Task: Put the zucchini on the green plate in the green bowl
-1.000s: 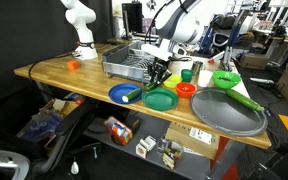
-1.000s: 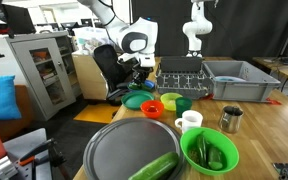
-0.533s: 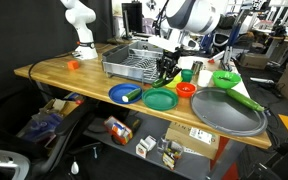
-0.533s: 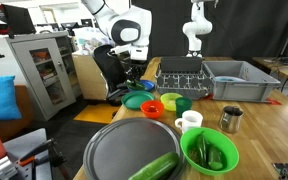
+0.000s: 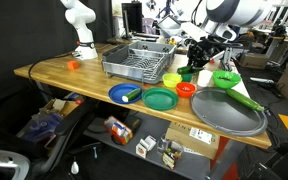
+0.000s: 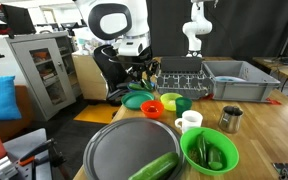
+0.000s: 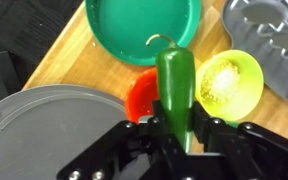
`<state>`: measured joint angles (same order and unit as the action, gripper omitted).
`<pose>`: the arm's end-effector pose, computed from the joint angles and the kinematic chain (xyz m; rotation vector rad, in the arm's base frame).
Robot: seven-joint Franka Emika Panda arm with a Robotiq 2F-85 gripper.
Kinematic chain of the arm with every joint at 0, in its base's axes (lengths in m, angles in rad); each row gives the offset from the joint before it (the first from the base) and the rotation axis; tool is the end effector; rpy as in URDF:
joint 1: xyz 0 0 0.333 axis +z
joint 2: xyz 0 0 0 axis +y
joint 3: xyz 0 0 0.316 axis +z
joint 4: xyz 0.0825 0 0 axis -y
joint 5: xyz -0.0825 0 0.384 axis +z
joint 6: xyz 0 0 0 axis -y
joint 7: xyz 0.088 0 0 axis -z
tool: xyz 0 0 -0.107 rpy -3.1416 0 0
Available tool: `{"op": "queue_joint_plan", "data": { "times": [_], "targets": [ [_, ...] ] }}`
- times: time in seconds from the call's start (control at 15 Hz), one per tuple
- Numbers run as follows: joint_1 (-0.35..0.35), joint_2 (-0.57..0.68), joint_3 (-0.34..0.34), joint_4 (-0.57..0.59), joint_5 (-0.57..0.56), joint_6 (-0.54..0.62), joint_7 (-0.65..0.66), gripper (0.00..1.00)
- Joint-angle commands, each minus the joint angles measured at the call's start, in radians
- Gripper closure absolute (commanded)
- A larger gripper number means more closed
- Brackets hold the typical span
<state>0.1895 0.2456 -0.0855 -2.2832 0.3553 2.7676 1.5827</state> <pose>0.5525 0.0428 0.2689 -1.7922 2.2336 -0.0699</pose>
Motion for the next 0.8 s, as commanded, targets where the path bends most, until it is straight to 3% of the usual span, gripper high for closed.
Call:
{"op": "queue_joint_plan", "data": {
  "times": [0.0, 0.2, 0.53, 0.6, 0.73],
  "targets": [
    [-0.045, -0.034, 0.031, -0.043, -0.011, 0.057, 0.019, 0.67],
    [-0.056, -0.095, 0.038, -0.108, -0.004, 0.115, 0.030, 0.67],
    [-0.055, -0.094, 0.041, -0.111, -0.004, 0.120, 0.037, 0.67],
    [-0.055, -0.094, 0.041, -0.111, -0.004, 0.121, 0.037, 0.92],
    [-0.073, -0.085, 0.044, -0.100, 0.056, 0.170, 0.071, 0.92]
  ]
}}
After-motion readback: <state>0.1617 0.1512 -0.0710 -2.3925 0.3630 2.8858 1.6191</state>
